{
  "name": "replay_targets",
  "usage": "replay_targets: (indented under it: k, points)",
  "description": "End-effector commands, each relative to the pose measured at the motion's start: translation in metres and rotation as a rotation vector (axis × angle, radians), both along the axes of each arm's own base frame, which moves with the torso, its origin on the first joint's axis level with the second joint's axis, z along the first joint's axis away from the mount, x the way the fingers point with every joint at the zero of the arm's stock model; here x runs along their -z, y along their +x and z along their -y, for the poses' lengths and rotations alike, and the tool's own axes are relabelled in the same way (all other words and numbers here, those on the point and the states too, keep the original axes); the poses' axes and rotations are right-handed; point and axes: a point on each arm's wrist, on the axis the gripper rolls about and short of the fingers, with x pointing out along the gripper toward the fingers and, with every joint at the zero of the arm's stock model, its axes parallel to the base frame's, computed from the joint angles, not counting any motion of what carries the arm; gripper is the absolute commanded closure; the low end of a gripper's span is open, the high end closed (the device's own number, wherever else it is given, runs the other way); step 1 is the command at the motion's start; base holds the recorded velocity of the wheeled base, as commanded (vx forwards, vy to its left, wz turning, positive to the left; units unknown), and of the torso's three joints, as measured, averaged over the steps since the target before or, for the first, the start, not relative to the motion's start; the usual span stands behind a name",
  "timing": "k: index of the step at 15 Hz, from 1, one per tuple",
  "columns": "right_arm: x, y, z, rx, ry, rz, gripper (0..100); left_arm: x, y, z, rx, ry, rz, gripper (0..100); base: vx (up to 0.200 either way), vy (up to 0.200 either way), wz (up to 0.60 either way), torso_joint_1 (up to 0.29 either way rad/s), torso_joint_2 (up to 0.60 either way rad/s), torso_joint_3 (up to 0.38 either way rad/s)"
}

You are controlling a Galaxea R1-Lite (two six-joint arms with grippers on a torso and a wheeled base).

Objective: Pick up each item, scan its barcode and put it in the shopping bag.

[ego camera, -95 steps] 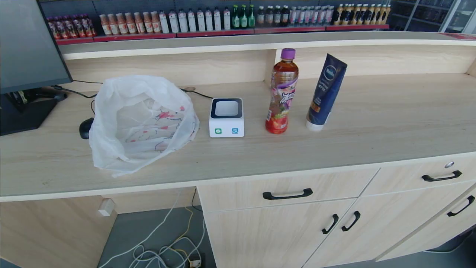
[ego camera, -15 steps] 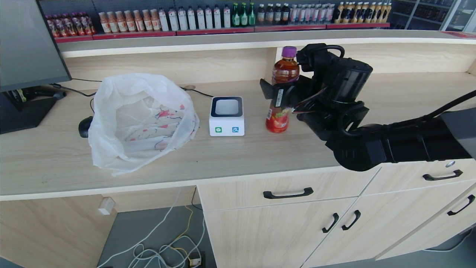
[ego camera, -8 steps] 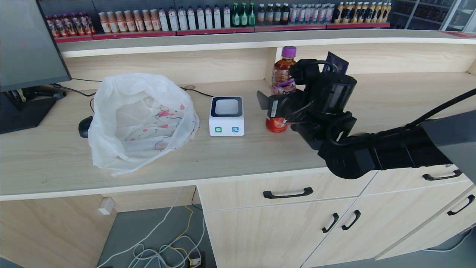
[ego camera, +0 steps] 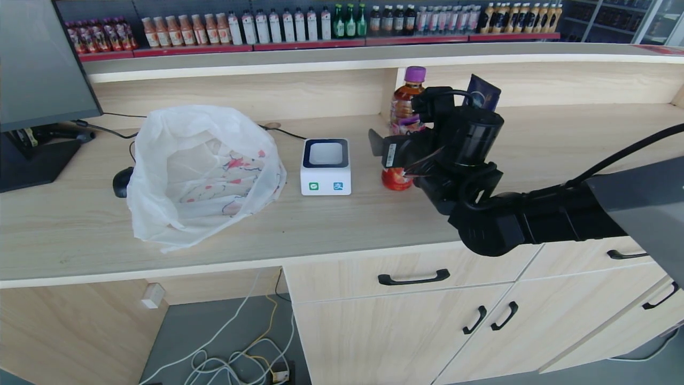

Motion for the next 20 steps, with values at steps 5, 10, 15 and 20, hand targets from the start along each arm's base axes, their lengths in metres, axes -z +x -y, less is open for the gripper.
replay_targets:
  k: [5,10,15,20]
  points:
    - [0.002,0.012,-0.007,0.0,0.008,0.021,0,0.0,0.0,0.0,-0.001,0.0,0.002,0,0.0,0.0,0.0,0.0,0.0,0.0]
    - [0.003,0.012,-0.008,0.003,-0.002,0.023,100,0.0,0.0,0.0,0.0,0.0,0.0,0,0.0,0.0,0.0,0.0,0.0,0.0]
    - [0.001,0.012,-0.008,-0.001,0.003,0.027,100,0.0,0.0,0.0,0.0,0.0,0.0,0,0.0,0.0,0.0,0.0,0.0,0.0]
    - [-0.006,0.011,-0.007,-0.001,0.014,0.045,100,0.0,0.0,0.0,0.0,0.0,0.0,0,0.0,0.0,0.0,0.0,0.0,0.0]
